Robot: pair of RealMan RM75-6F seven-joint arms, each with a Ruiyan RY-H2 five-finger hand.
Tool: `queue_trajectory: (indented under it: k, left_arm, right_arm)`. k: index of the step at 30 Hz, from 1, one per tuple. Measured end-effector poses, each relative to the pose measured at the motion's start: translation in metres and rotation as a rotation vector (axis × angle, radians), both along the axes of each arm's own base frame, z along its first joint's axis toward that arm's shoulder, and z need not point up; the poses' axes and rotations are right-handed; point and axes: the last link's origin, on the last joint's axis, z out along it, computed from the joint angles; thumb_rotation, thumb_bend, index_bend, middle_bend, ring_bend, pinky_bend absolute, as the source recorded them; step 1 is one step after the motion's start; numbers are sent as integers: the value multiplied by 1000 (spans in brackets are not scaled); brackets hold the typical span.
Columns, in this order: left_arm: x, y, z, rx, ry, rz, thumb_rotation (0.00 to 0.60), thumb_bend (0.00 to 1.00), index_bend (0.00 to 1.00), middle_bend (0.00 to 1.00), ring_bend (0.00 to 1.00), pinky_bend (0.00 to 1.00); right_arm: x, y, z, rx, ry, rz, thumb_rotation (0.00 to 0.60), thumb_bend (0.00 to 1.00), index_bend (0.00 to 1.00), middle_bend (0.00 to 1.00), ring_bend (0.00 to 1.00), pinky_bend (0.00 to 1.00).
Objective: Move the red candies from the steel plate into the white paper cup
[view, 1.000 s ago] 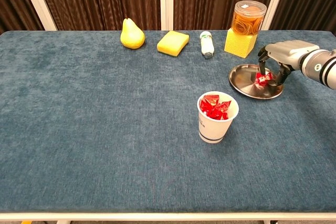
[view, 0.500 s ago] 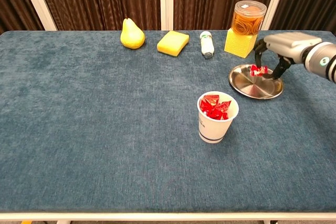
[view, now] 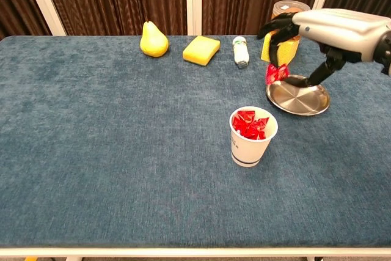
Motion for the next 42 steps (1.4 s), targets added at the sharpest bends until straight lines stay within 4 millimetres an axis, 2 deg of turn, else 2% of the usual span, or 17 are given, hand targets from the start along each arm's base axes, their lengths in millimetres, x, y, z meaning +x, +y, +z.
queue_trajectory:
  k: [4,14,22,26,30,36,39,42]
  left_arm:
    - [0,-2,0,0,-1,8,600,157,73,43,81,147]
    - [-3,-4,1,4,-4,12,600,158,73,43,81,147]
    - [-4,-5,0,5,-7,14,600,157,73,43,81,147]
    - [-4,-5,0,6,-8,13,600,157,73,43,81,147]
    - [-3,-4,0,7,-7,10,600,157,73,43,81,147]
    - [-1,-1,0,7,-7,1,600,158,73,44,81,147]
    - [-1,0,0,6,-7,-3,600,157,73,43,81,147]
    - [-1,2,-1,3,-9,-3,600,158,73,43,81,147]
  right_arm:
    - [5,22,-9,71,20,64,600,402,636,133,0,0]
    - [7,33,-33,108,97,120,600,402,623,115,0,0]
    - [7,30,-40,101,134,122,600,402,507,80,0,0]
    - [7,30,-40,101,140,120,600,402,393,65,0,0]
    - [6,31,-34,89,134,117,600,402,275,52,0,0]
    - [2,30,-15,47,101,94,600,402,199,46,0,0]
    - [-5,28,0,0,58,54,600,402,184,42,0,0]
    - [-20,28,23,-73,12,-16,600,402,161,32,0,0]
